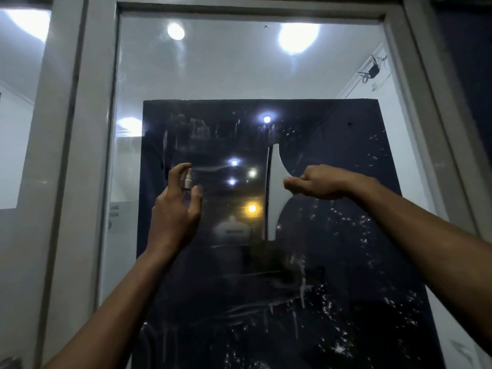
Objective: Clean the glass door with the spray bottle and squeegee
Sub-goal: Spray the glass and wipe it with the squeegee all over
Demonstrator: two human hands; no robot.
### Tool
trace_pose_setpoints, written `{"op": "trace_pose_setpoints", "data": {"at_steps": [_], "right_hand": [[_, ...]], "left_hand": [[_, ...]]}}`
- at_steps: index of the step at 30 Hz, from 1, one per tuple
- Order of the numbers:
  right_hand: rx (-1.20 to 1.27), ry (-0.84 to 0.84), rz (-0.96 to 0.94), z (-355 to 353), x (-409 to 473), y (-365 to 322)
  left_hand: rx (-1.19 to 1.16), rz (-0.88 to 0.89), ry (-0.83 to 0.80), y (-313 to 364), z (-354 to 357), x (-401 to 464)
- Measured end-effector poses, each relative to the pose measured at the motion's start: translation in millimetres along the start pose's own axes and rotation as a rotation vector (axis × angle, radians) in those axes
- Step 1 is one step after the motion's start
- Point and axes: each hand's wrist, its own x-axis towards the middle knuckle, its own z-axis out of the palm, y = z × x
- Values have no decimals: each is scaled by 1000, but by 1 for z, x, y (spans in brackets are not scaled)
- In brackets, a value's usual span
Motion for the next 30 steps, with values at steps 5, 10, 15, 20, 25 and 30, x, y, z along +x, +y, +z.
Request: {"op": "trace_pose_setpoints", "data": {"at_steps": [5,10,15,20,25,30], "right_hand": [[723,196,-19,11,1,-39],[1229,233,58,10,33,-113],[1305,245,142,5,73,-162],[1019,315,240,43,76,-169],[994,346,227,106,32,-155],[837,325,240,154,-11,-131]], "left_hand": [[12,-6,-10,7,-9,-7],[45,-16,-1,2,-18,-1],[63,2,9,-8,-21,7],[52,-16,6,-26,-24,1],[17,-37,-23,-38,-25,-11],[-15,-74,-13,-43,-26,-22]]}}
